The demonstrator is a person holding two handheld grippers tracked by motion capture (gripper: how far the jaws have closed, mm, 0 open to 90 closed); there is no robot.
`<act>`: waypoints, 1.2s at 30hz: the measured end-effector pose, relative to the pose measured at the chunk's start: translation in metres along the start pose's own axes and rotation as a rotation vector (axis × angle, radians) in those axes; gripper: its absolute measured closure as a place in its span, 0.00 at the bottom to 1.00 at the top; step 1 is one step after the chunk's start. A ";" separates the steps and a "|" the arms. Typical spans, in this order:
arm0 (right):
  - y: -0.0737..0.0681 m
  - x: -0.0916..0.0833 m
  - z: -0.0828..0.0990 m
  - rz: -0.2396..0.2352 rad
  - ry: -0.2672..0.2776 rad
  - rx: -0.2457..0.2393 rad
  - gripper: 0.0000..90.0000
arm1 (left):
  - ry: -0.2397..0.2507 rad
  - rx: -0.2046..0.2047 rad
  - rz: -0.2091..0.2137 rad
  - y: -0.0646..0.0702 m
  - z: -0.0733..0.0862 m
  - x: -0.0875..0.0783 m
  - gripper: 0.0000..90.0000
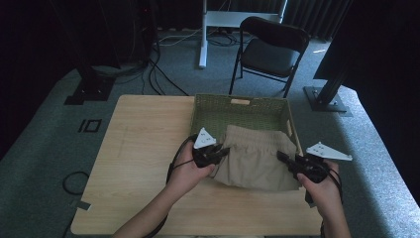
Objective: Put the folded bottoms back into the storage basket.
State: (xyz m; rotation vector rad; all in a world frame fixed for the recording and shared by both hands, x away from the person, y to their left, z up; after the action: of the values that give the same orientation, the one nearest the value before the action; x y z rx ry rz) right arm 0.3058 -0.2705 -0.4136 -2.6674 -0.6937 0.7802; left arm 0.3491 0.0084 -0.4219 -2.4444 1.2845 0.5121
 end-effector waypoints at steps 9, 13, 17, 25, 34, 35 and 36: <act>-0.004 0.012 -0.039 -0.027 0.029 -0.005 0.86 | 0.032 -0.015 -0.022 -0.025 -0.023 -0.004 0.88; -0.003 0.020 -0.054 -0.029 0.028 -0.005 0.86 | 0.047 -0.020 -0.027 -0.036 -0.026 0.000 0.88; -0.002 0.028 -0.064 -0.030 0.024 -0.010 0.86 | 0.061 -0.042 -0.035 -0.049 -0.030 0.005 0.88; 0.008 0.052 -0.083 -0.013 0.020 0.006 0.86 | 0.065 -0.045 -0.059 -0.072 -0.038 0.019 0.88; 0.025 0.079 -0.096 0.030 -0.007 0.025 0.86 | 0.037 -0.054 -0.064 -0.091 -0.033 0.045 0.88; 0.027 0.082 -0.096 0.038 -0.012 0.023 0.86 | 0.039 -0.061 -0.064 -0.094 -0.032 0.049 0.88; 0.029 0.086 -0.097 0.044 -0.016 0.024 0.86 | 0.033 -0.069 -0.061 -0.096 -0.030 0.052 0.88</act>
State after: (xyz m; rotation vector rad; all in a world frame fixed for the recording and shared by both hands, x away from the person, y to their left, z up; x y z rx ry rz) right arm 0.4343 -0.2628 -0.3827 -2.6658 -0.6274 0.8168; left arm 0.4616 0.0095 -0.4071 -2.5496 1.2202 0.5104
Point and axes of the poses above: each handheld gripper's, and its own axes: x roughly forward along the jaws, z roughly out of its underside, y roughly to its right, the point moved 4 cm from there along x, roughly forward along the jaws, and after that the axes turned 15 degrees about x, right-handed, at the moved point
